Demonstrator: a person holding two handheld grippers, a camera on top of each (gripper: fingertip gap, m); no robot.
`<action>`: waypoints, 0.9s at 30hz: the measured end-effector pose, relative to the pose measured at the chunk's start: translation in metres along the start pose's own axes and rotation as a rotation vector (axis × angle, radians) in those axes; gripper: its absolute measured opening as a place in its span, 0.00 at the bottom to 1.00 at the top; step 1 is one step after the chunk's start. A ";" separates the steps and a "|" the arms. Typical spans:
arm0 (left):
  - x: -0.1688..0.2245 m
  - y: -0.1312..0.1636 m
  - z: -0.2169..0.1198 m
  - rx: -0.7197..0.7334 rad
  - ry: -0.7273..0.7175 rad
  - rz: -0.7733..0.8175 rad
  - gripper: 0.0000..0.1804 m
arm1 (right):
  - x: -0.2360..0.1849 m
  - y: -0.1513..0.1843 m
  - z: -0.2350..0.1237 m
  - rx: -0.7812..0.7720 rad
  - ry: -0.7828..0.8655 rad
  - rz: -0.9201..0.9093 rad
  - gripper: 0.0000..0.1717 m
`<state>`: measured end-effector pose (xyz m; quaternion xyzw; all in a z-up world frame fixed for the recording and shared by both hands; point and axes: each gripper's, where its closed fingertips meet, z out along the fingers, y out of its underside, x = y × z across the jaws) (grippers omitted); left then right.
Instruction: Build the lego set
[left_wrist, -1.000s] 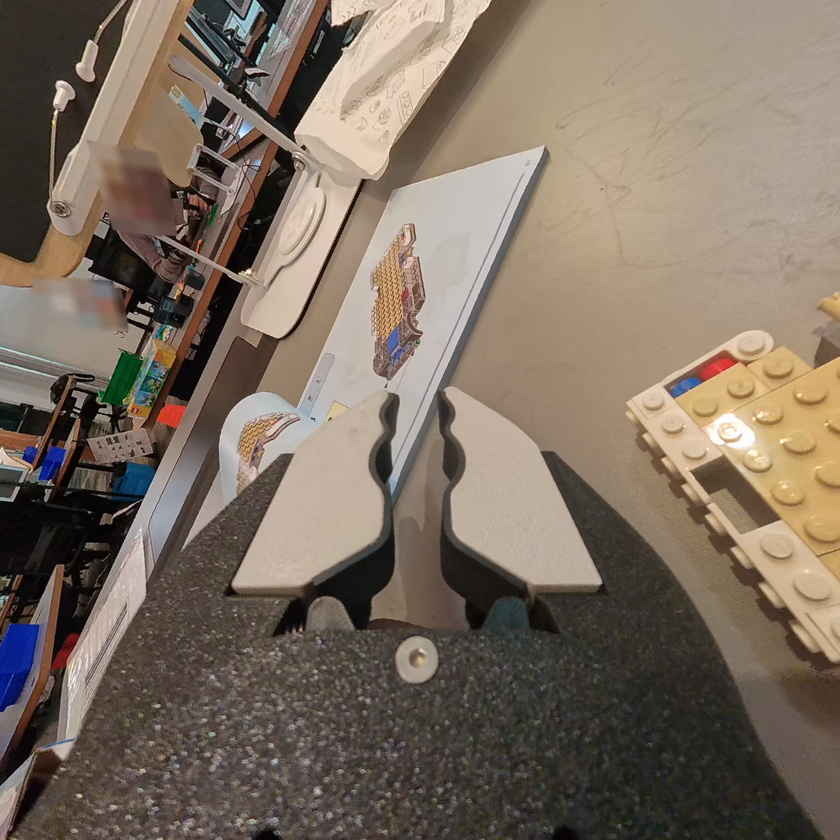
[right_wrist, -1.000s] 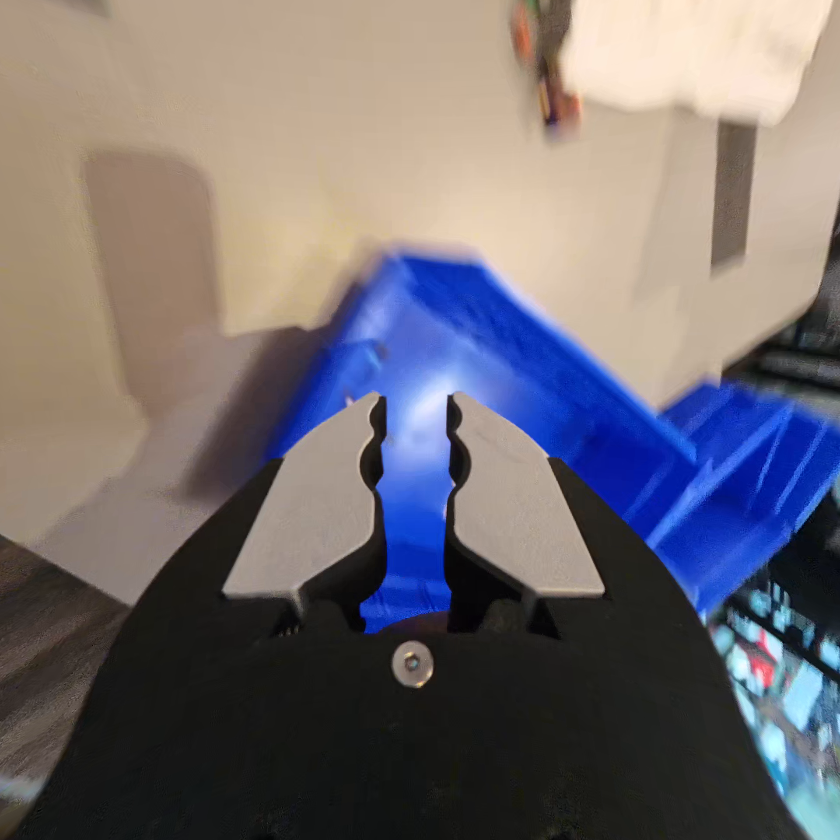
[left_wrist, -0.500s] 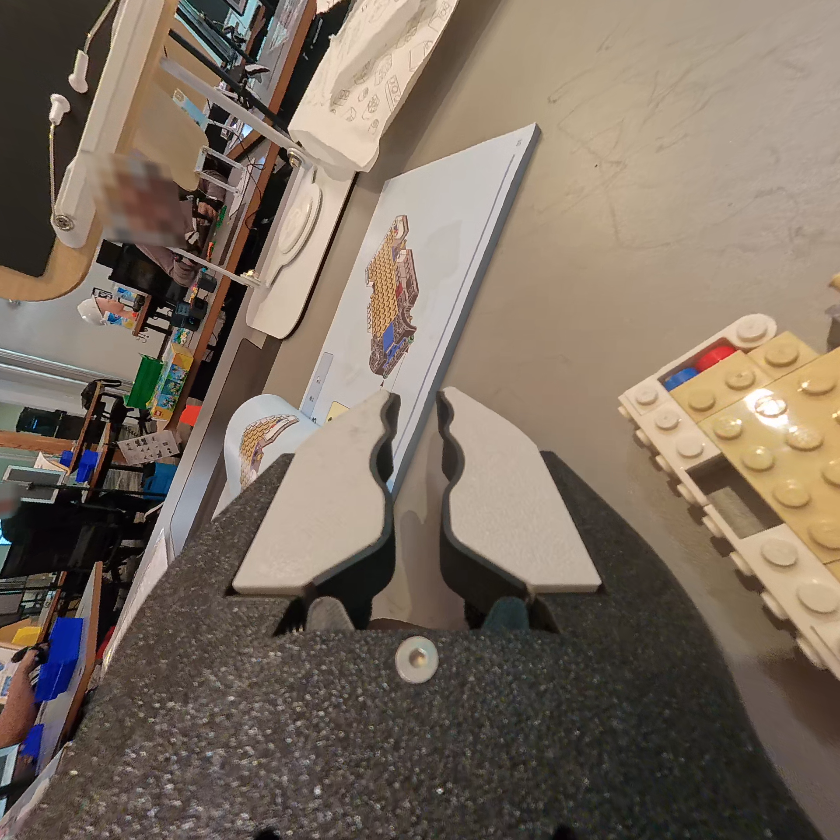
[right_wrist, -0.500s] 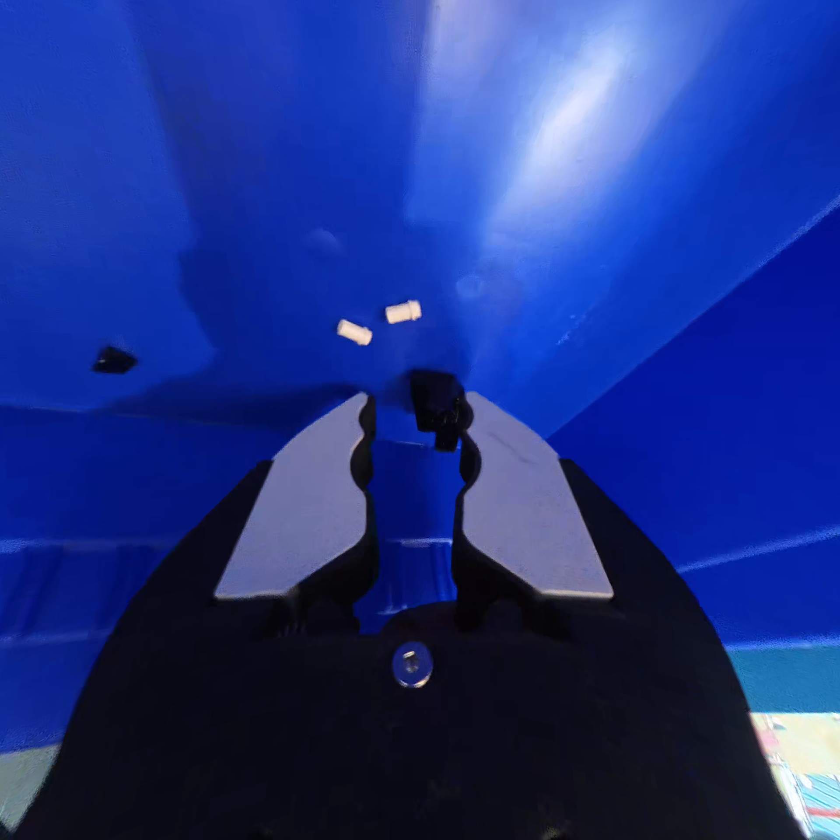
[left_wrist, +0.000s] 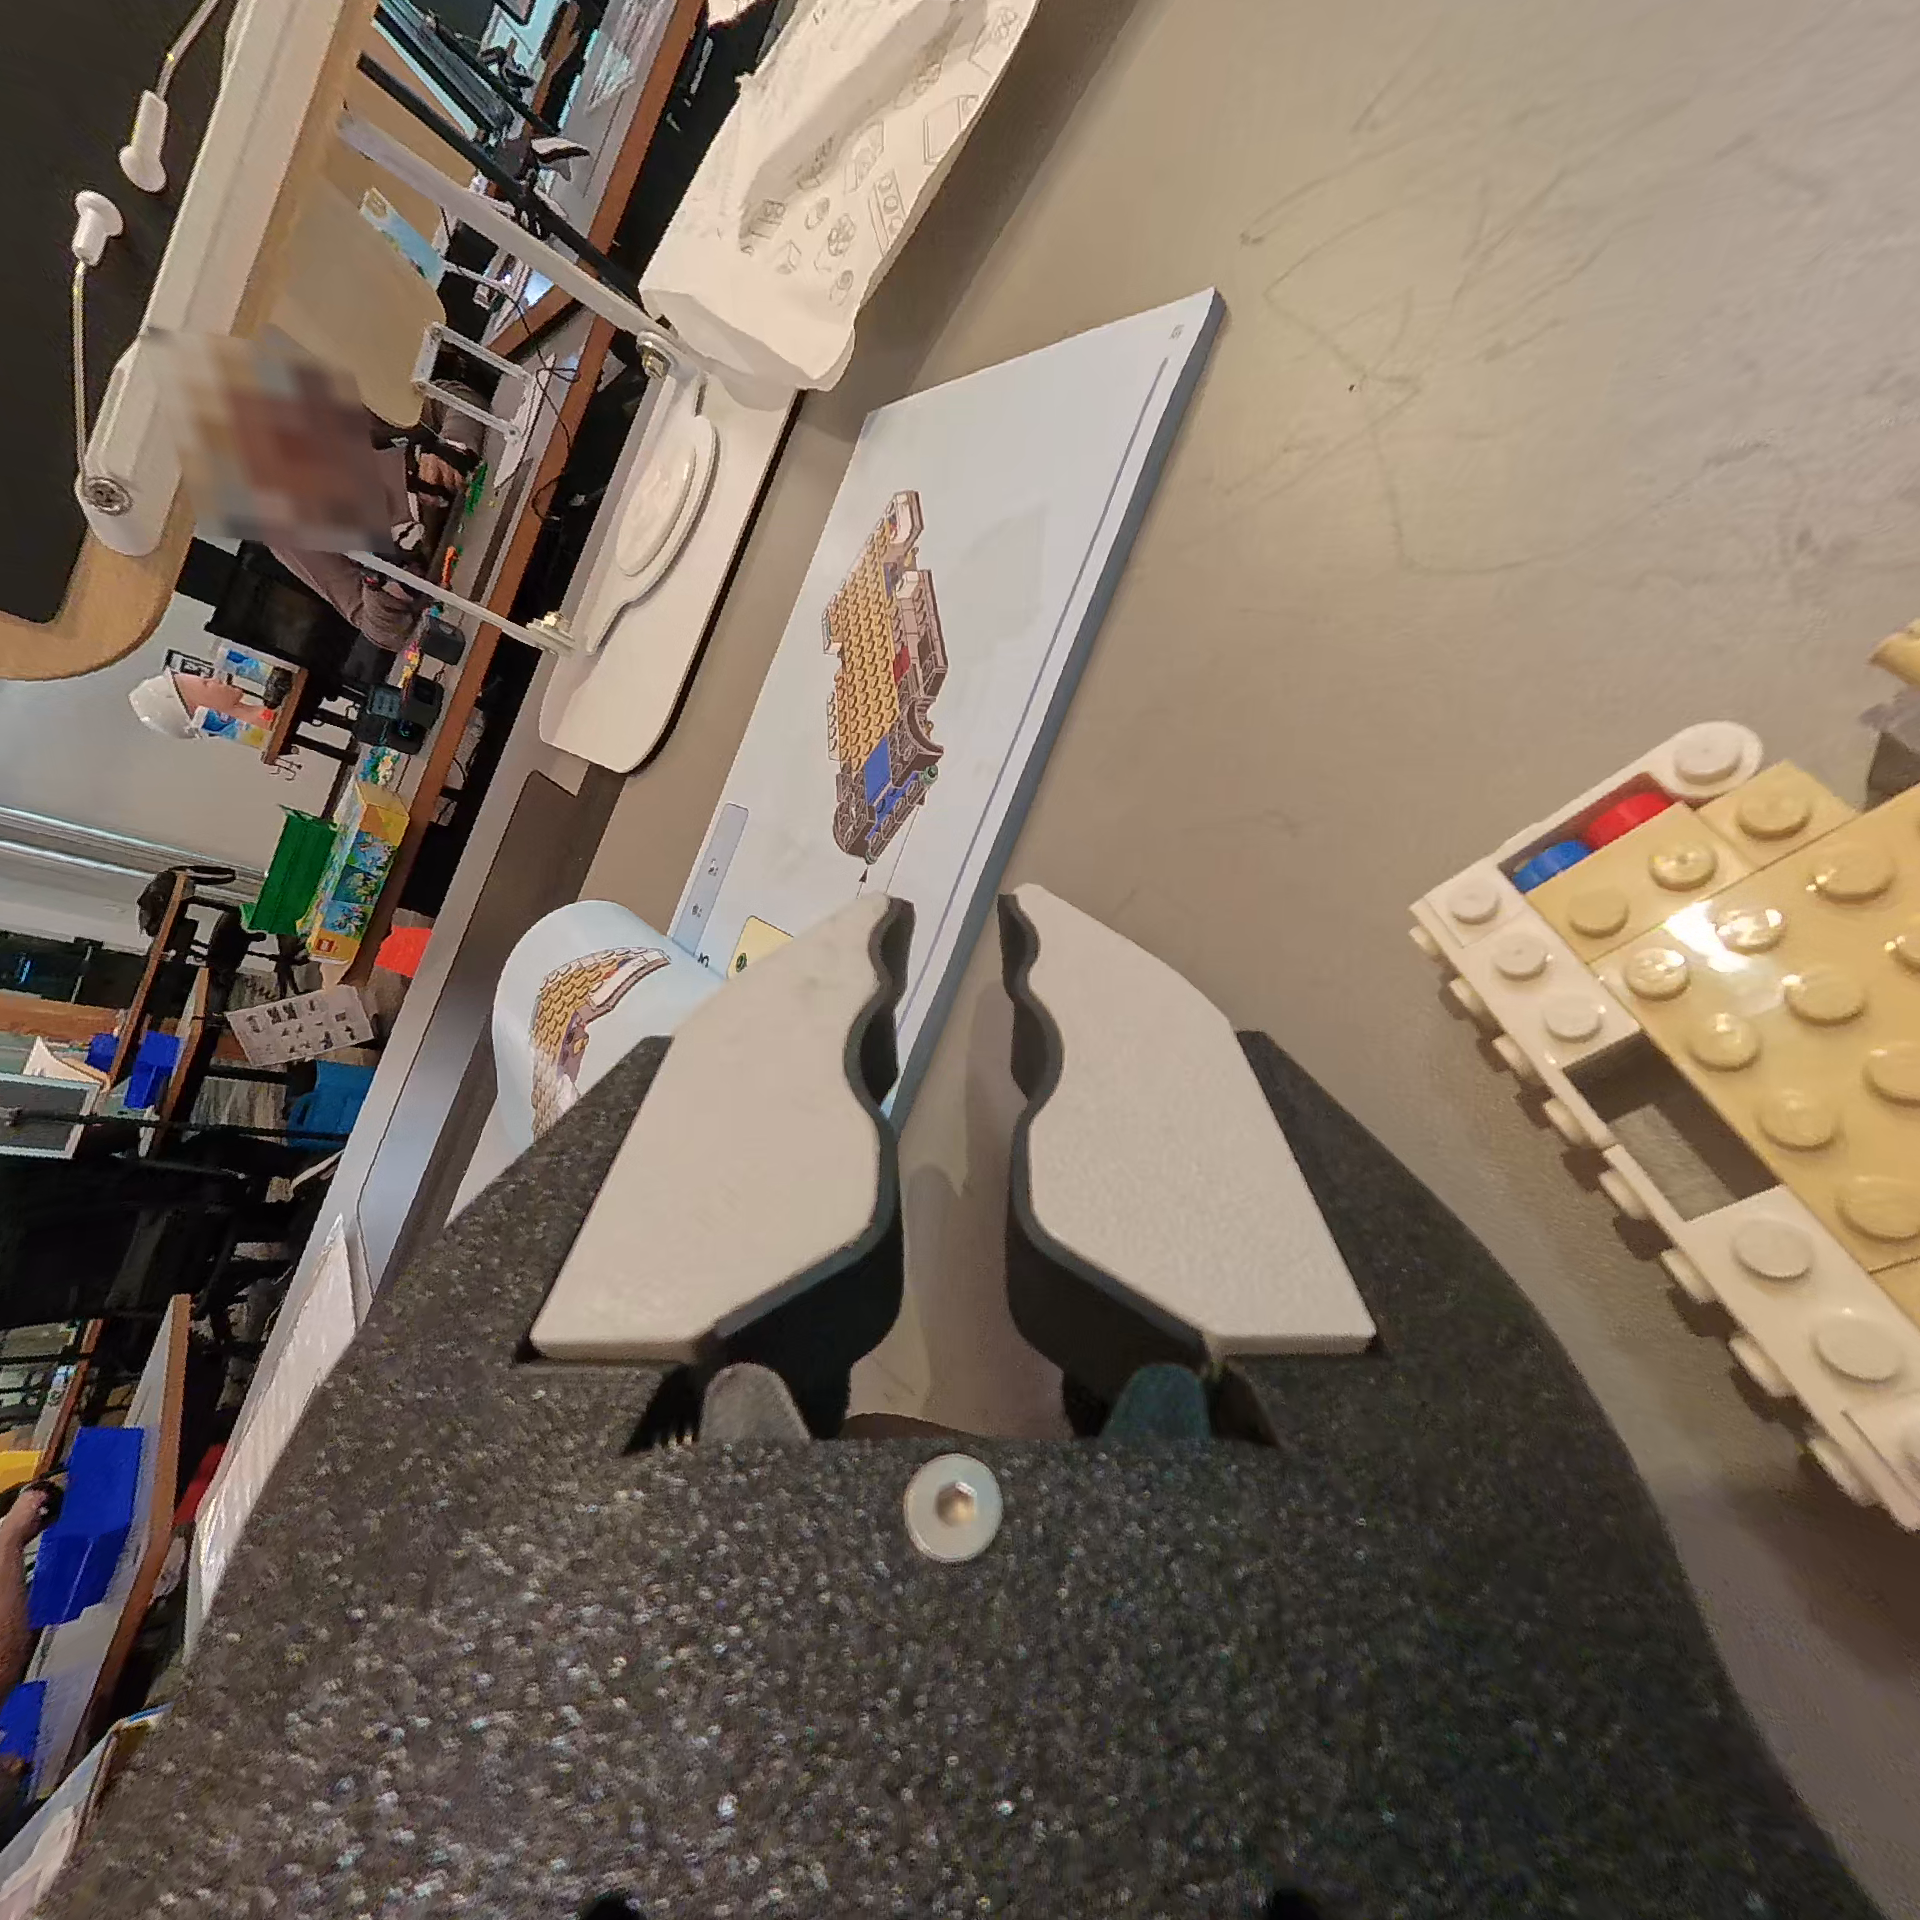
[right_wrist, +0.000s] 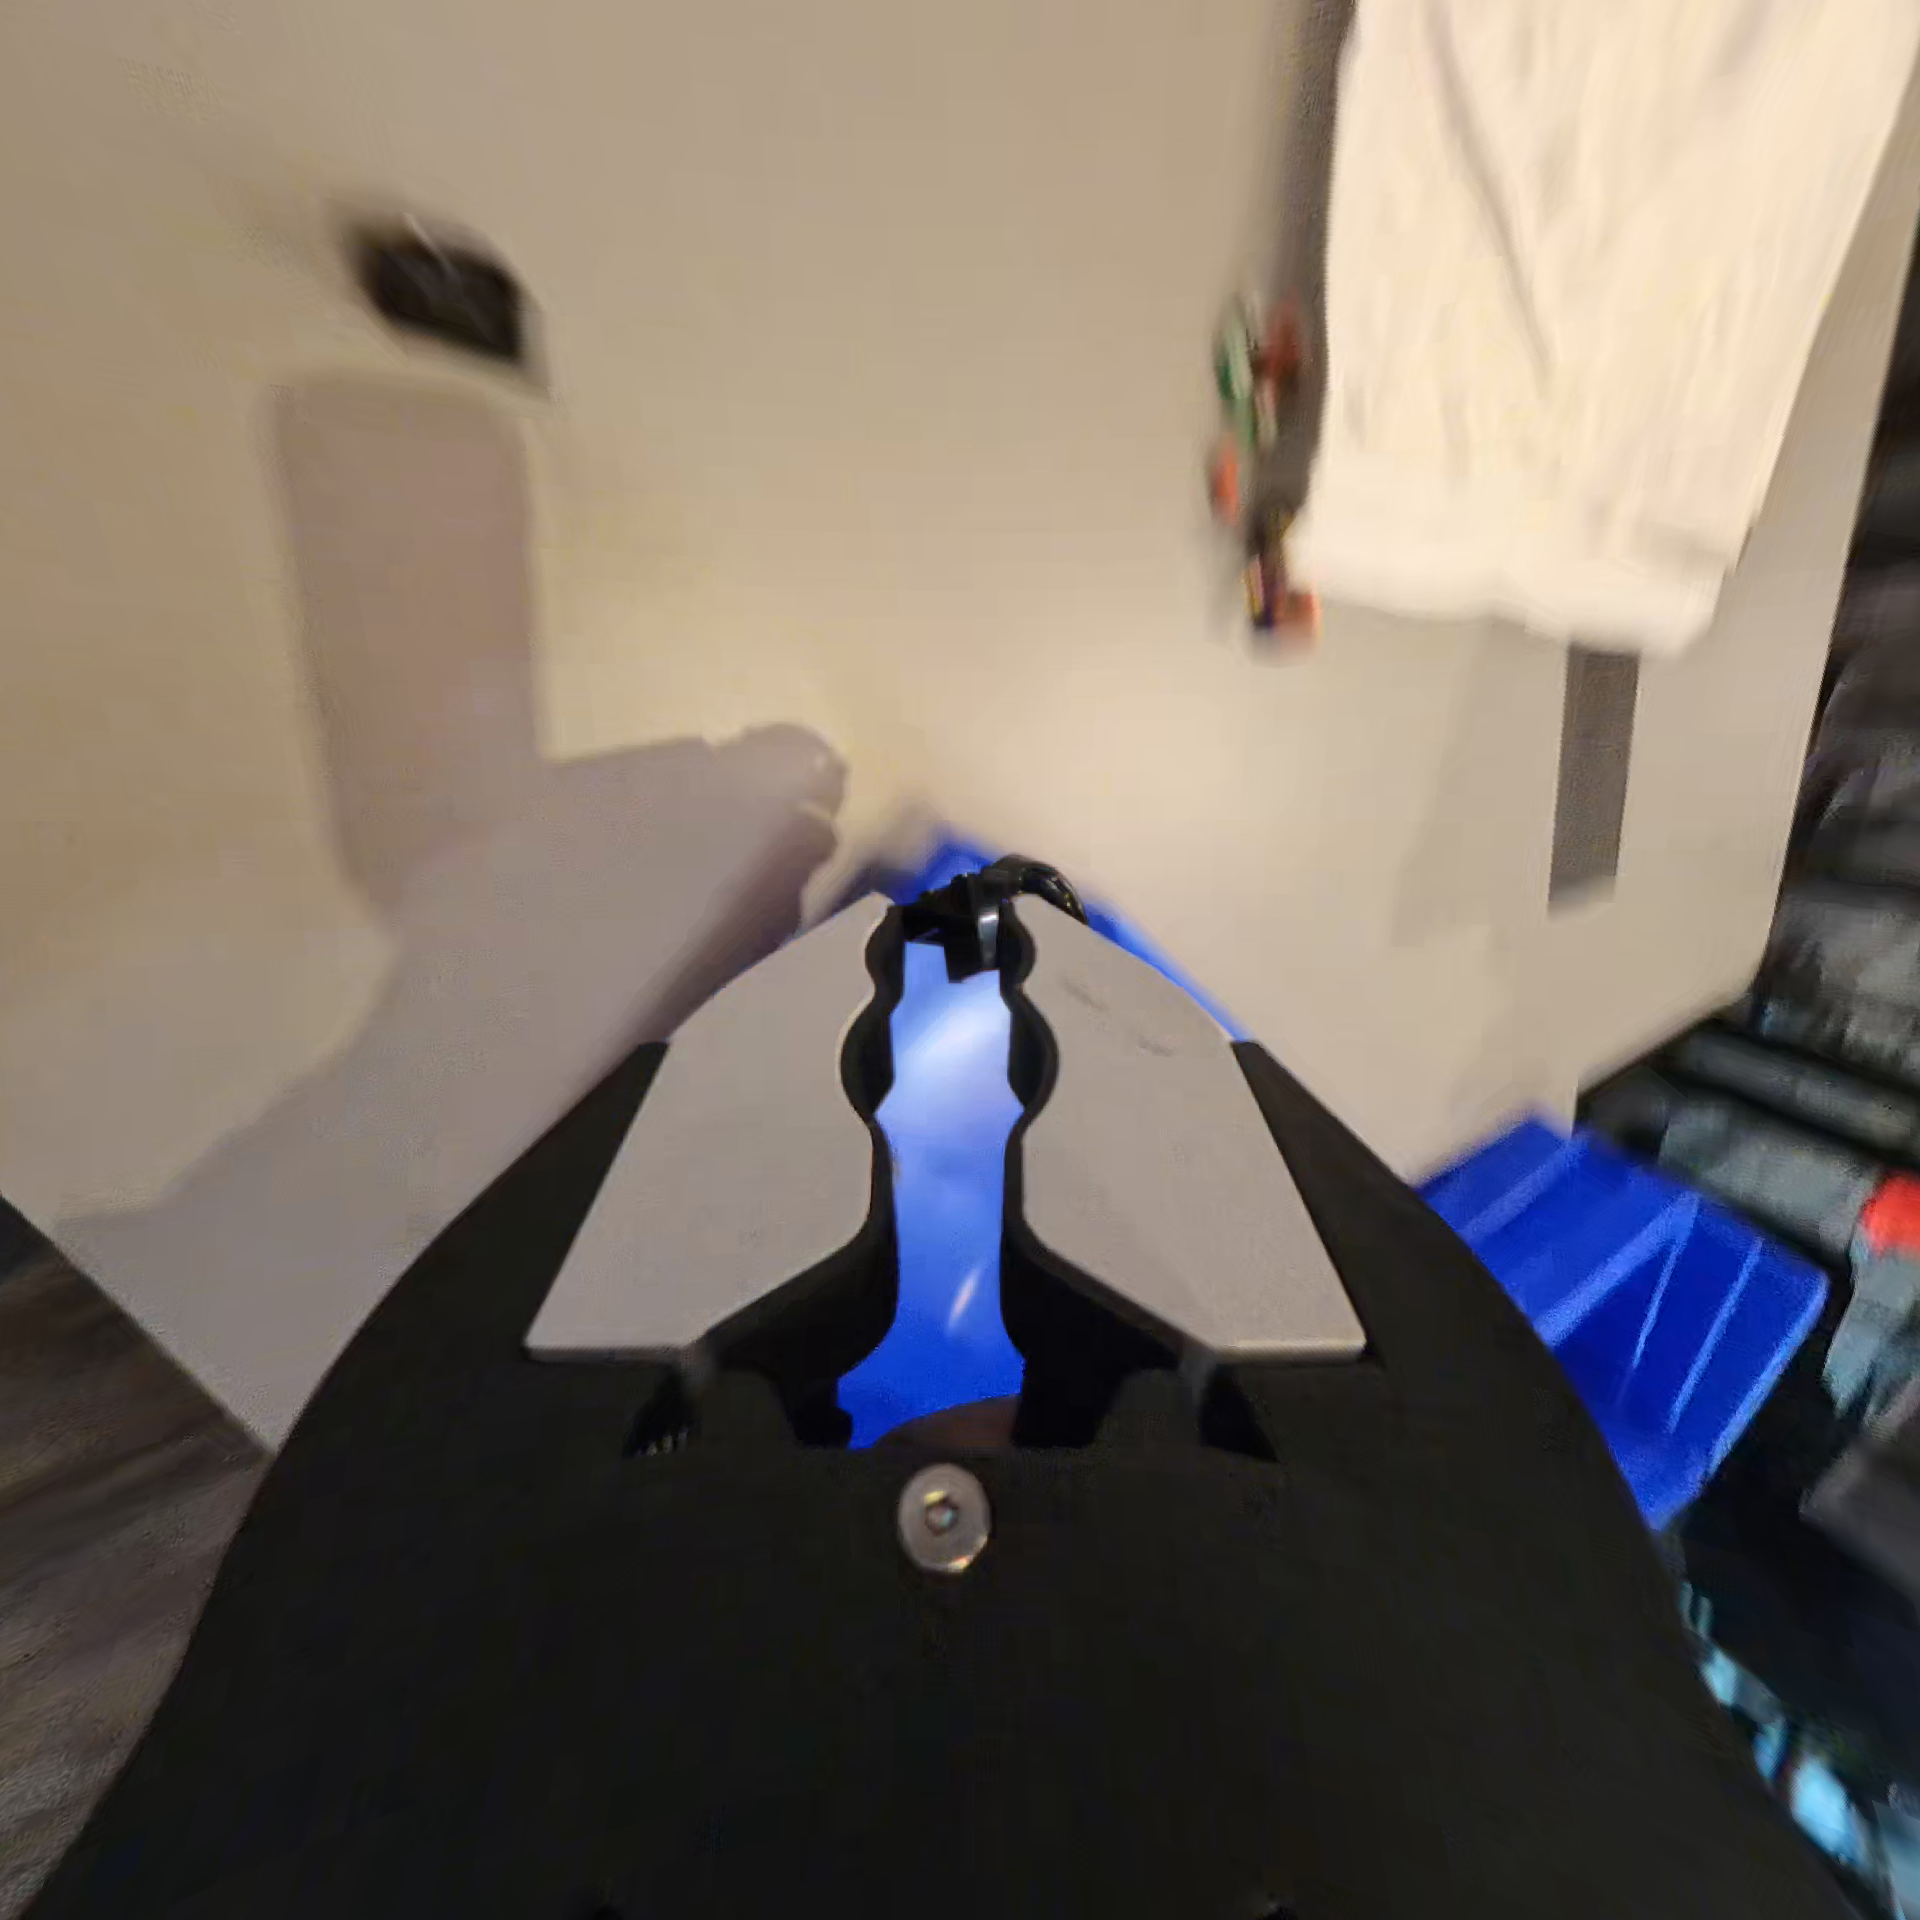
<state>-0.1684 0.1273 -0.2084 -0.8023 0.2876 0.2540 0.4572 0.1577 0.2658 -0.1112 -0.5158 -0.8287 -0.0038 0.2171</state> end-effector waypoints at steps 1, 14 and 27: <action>0.000 0.000 0.000 0.002 0.003 0.000 0.09 | -0.014 -0.032 0.005 0.073 -0.010 -0.047 0.10; 0.001 0.003 -0.005 0.012 0.034 -0.007 0.09 | -0.106 -0.195 0.127 0.353 -0.286 -0.082 0.11; -0.005 0.011 -0.004 -0.003 0.035 -0.028 0.09 | -0.109 -0.174 0.094 0.505 -0.340 0.028 0.15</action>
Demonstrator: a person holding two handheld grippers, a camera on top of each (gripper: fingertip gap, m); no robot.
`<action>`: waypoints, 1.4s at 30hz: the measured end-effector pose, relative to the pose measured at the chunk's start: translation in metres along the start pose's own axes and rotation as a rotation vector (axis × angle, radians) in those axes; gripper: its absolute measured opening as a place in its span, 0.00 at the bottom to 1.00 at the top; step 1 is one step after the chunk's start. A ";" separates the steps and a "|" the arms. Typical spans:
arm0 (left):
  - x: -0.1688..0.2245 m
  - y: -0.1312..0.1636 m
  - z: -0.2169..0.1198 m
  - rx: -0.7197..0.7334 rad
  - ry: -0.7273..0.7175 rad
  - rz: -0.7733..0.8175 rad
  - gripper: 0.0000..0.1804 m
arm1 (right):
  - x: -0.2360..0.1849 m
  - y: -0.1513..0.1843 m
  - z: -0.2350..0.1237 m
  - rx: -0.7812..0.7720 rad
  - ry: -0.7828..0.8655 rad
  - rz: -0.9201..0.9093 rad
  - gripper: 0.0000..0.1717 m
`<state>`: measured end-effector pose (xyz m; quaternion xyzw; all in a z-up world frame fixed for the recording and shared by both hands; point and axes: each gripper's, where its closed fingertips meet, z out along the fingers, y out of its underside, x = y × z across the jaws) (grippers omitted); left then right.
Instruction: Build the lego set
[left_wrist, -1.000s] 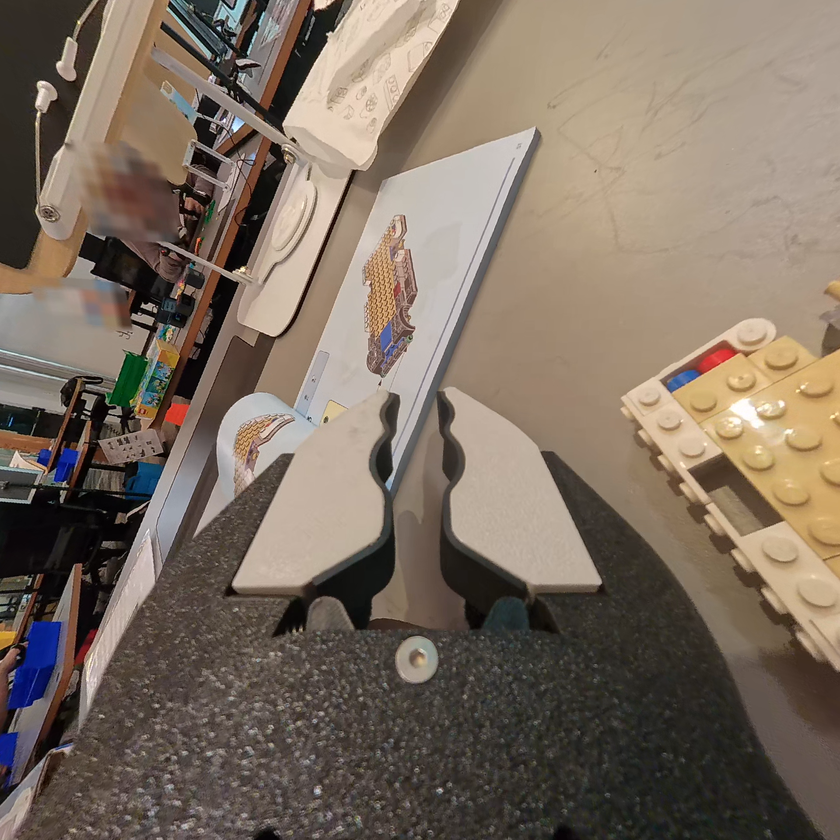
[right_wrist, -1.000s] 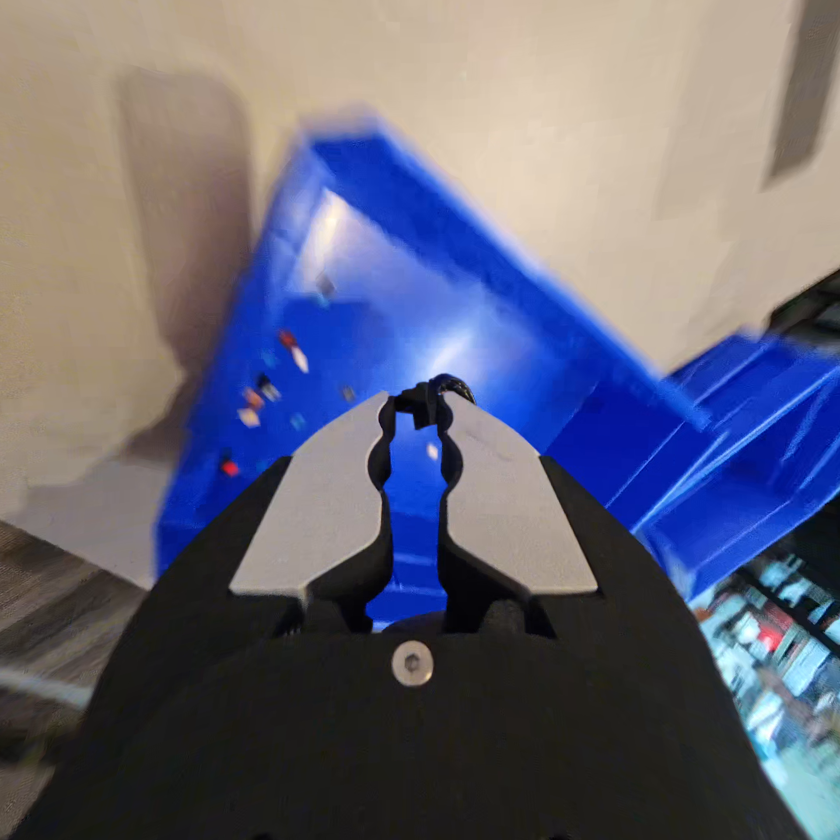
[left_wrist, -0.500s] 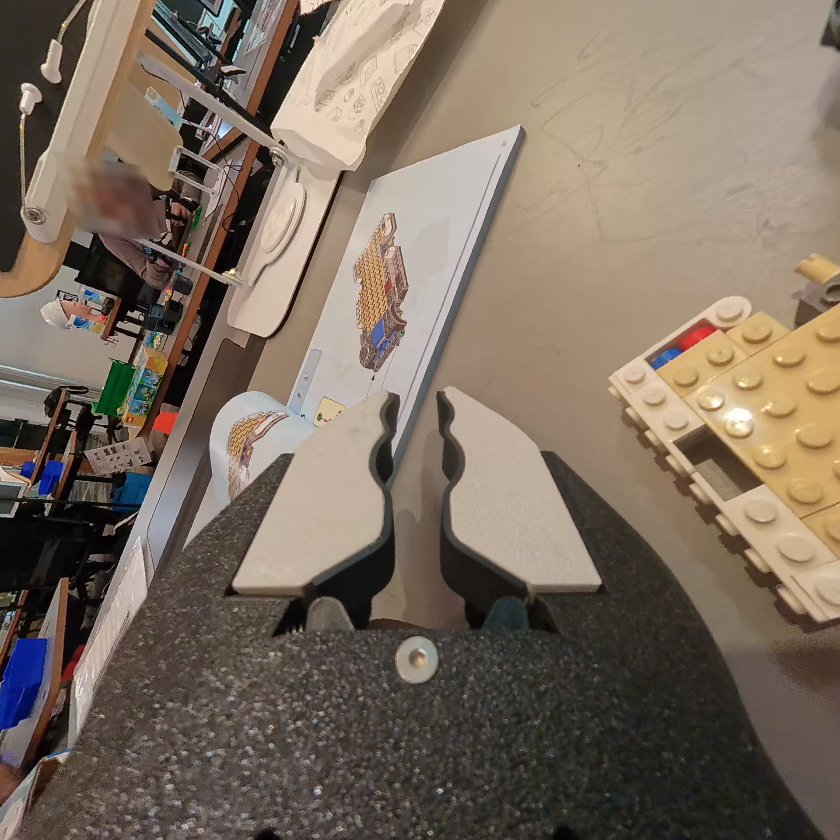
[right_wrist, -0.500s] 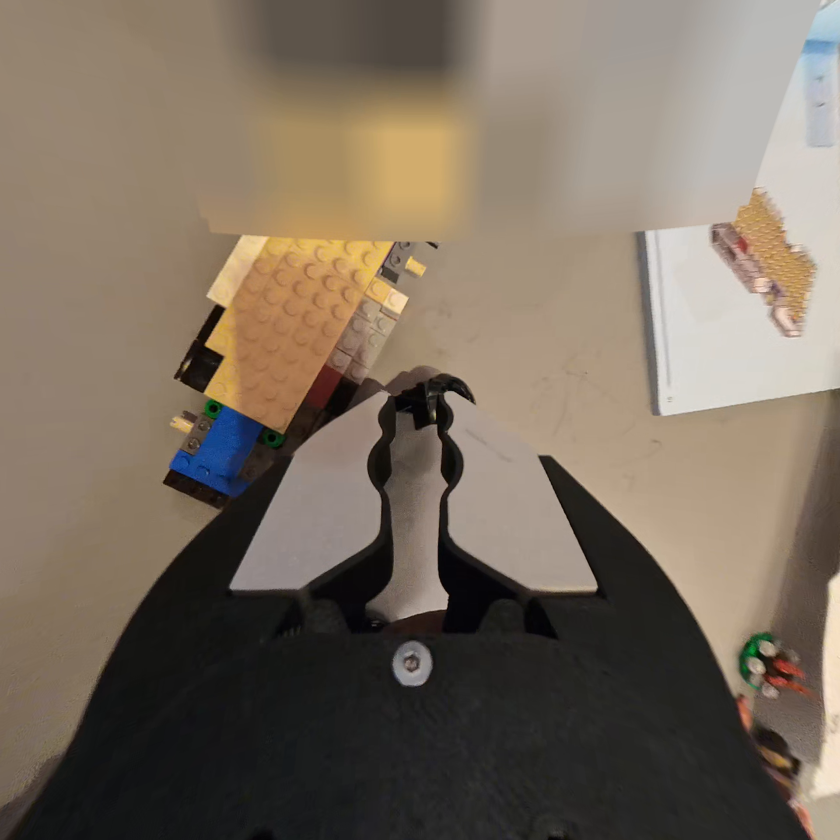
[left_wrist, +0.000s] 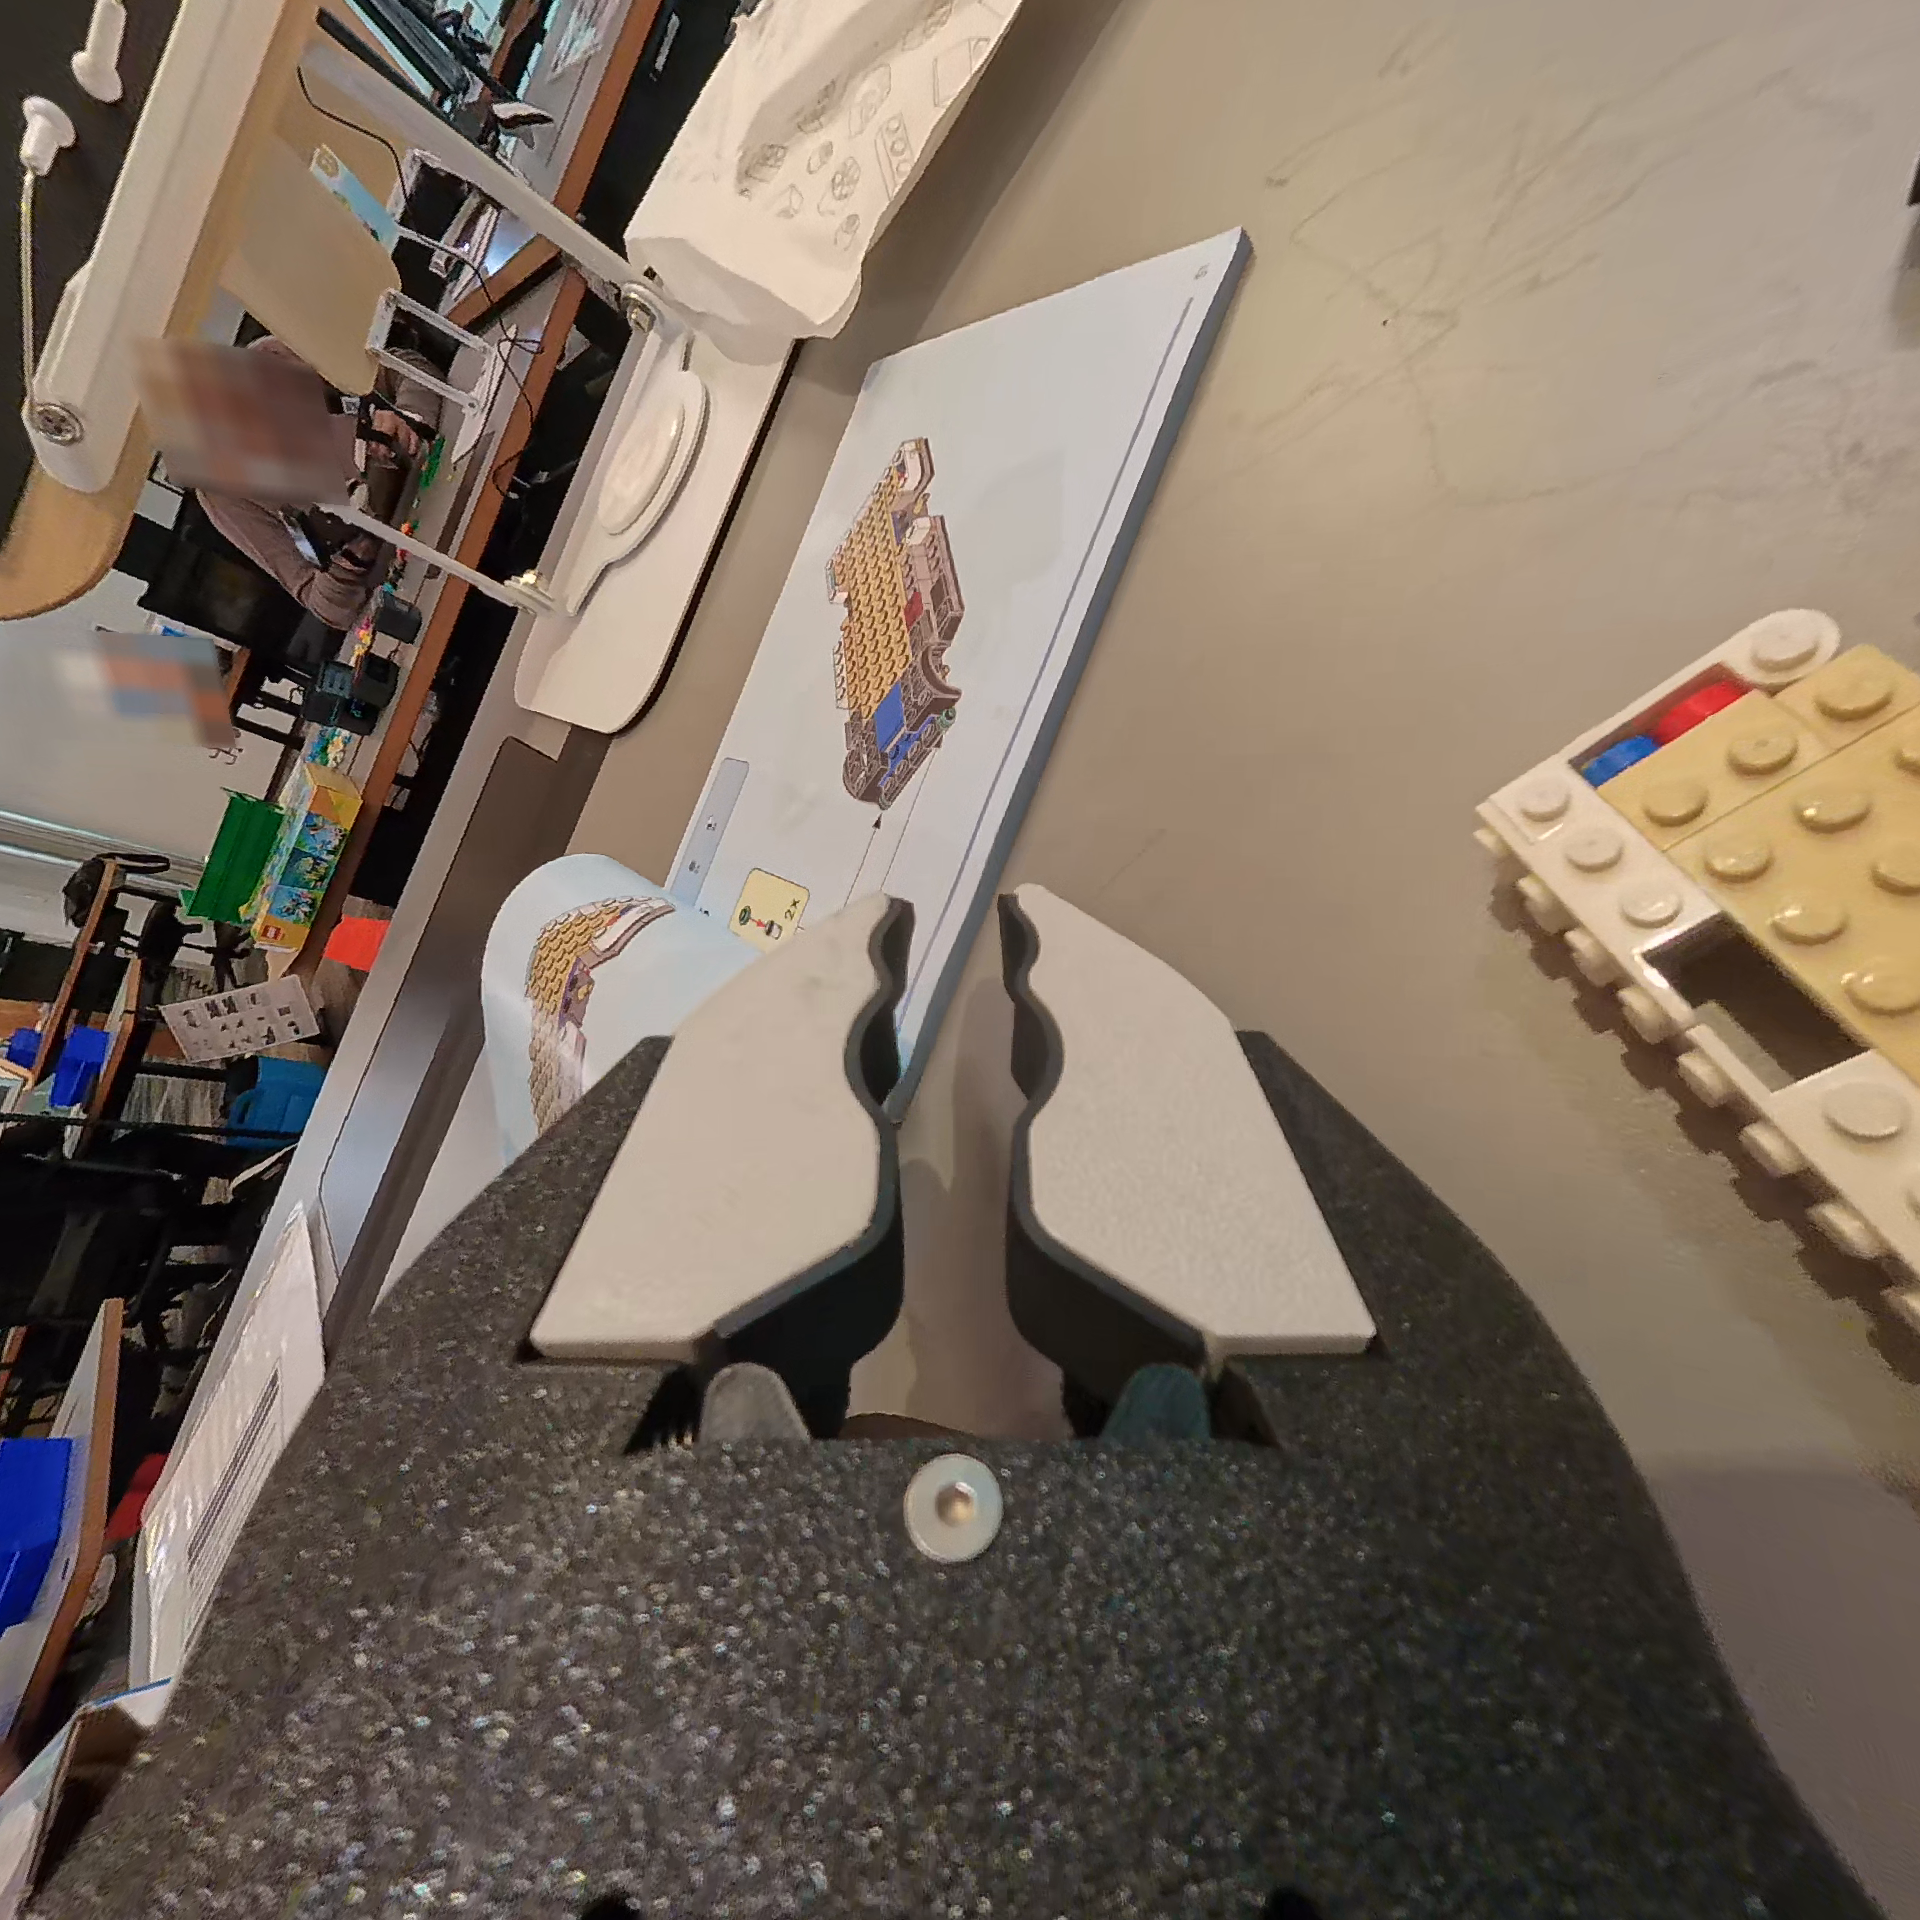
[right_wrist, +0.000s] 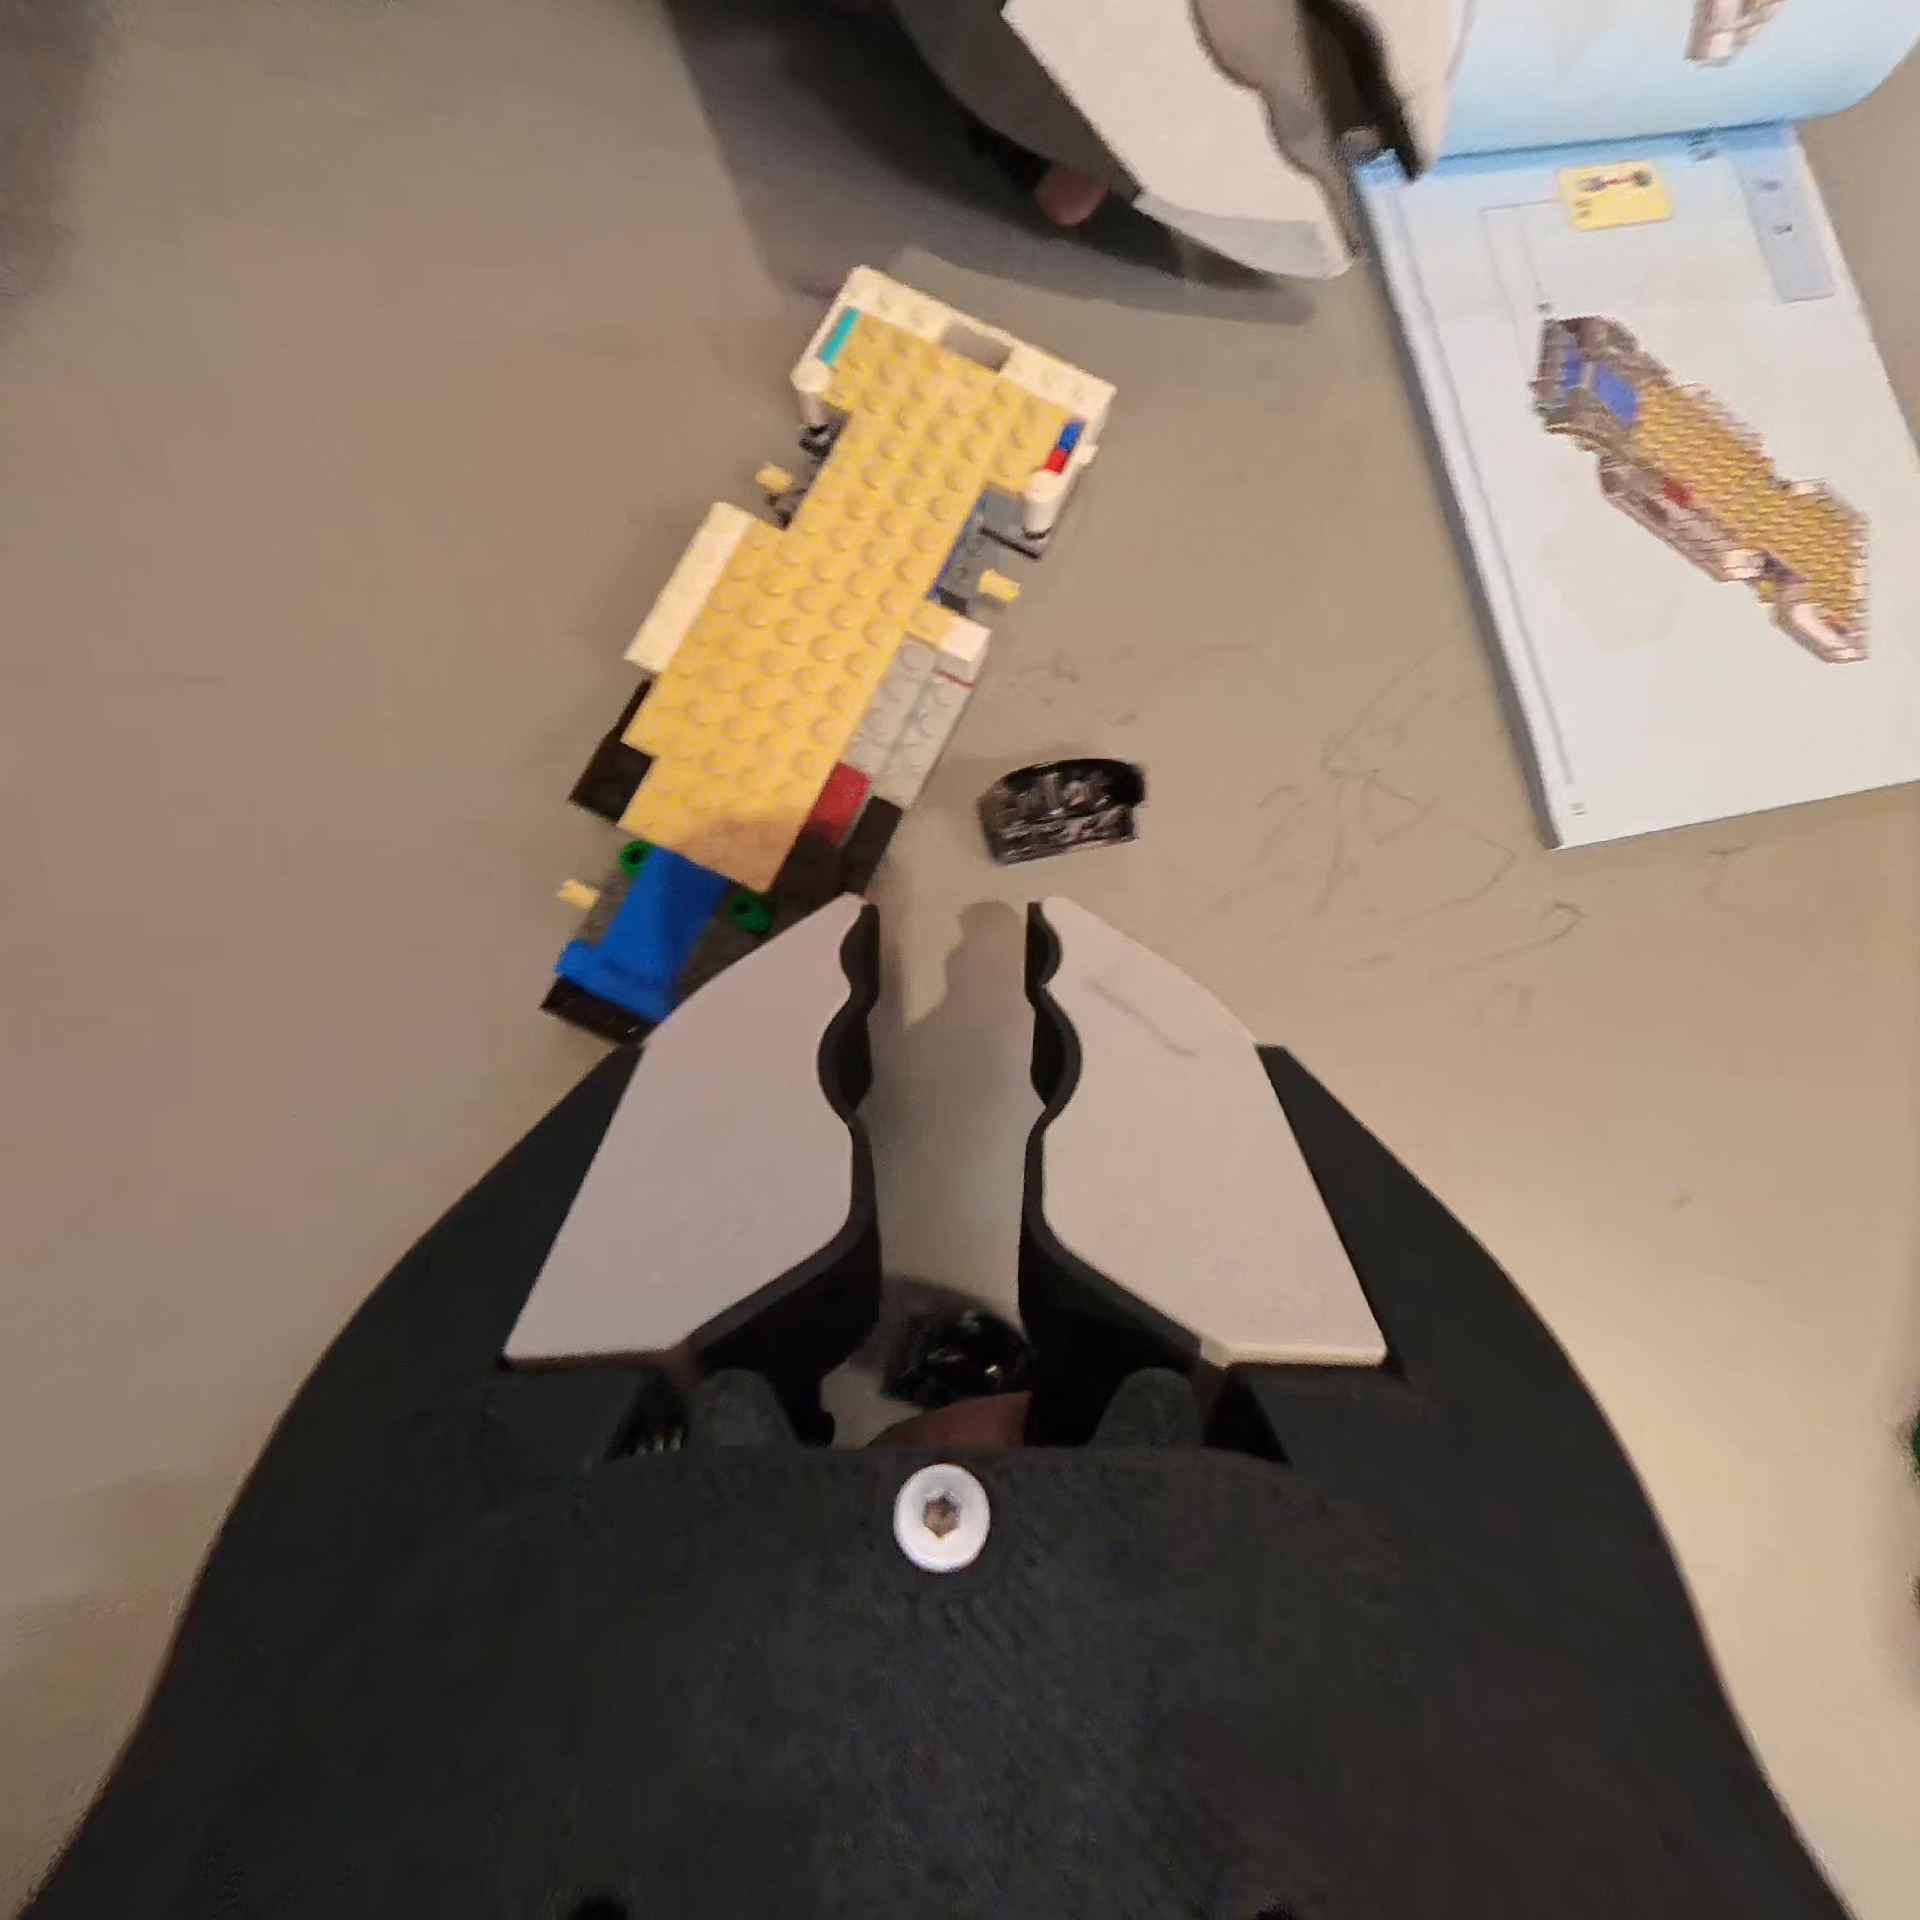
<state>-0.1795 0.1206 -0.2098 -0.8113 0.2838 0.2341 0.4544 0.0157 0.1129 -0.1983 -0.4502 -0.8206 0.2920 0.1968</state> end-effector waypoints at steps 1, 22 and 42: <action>0.000 0.000 0.000 0.001 -0.002 0.002 0.09 | -0.007 0.004 -0.001 -0.010 -0.012 0.001 0.17; -0.008 -0.031 -0.018 0.154 -0.136 0.058 0.10 | -0.061 0.029 0.013 0.032 0.162 0.289 0.25; 0.080 -0.095 -0.078 0.459 -0.039 0.289 0.12 | -0.041 0.012 0.024 0.062 0.203 0.327 0.20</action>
